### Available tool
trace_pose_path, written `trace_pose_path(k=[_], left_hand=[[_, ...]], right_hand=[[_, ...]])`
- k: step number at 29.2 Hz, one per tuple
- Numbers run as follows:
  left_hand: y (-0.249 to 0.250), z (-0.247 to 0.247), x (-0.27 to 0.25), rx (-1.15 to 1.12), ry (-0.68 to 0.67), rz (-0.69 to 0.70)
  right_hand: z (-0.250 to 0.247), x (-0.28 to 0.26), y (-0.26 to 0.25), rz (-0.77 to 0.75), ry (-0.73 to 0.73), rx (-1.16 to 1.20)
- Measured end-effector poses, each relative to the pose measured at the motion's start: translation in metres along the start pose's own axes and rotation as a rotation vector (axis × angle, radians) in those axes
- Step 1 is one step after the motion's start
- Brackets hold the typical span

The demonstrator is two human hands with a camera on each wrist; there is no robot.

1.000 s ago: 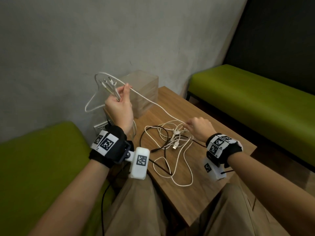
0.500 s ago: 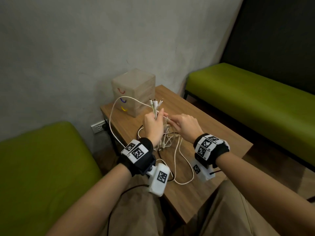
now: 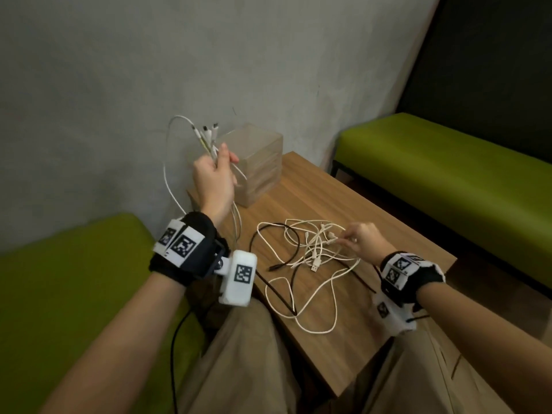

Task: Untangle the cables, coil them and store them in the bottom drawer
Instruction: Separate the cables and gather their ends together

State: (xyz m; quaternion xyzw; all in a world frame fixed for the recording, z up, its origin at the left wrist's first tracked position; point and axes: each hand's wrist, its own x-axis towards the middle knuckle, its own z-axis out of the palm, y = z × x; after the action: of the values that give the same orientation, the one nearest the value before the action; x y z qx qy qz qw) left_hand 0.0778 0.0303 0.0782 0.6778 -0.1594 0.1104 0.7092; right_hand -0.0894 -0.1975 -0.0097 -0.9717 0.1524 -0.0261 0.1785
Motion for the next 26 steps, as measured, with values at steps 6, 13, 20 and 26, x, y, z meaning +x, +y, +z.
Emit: trace_pose_path(k=[6, 13, 20, 26], left_hand=[[-0.012, 0.017, -0.034, 0.023, -0.208, -0.053], [-0.015, 0.017, -0.053, 0.2, -0.411, -0.035], [-0.018, -0.006, -0.053, 0.161, -0.228, -0.08], [-0.011, -0.093, -0.037, 0.205, 0.115, 0.149]], right_hand=[[-0.008, 0.024, -0.036, -0.027, 0.072, -0.134], [-0.018, 0.022, -0.082, -0.118, 0.331, 0.066], [0.006, 0.018, -0.162, -0.408, 0.087, 0.627], [0.036, 0.039, -0.218, -0.541, 0.221, 0.58]])
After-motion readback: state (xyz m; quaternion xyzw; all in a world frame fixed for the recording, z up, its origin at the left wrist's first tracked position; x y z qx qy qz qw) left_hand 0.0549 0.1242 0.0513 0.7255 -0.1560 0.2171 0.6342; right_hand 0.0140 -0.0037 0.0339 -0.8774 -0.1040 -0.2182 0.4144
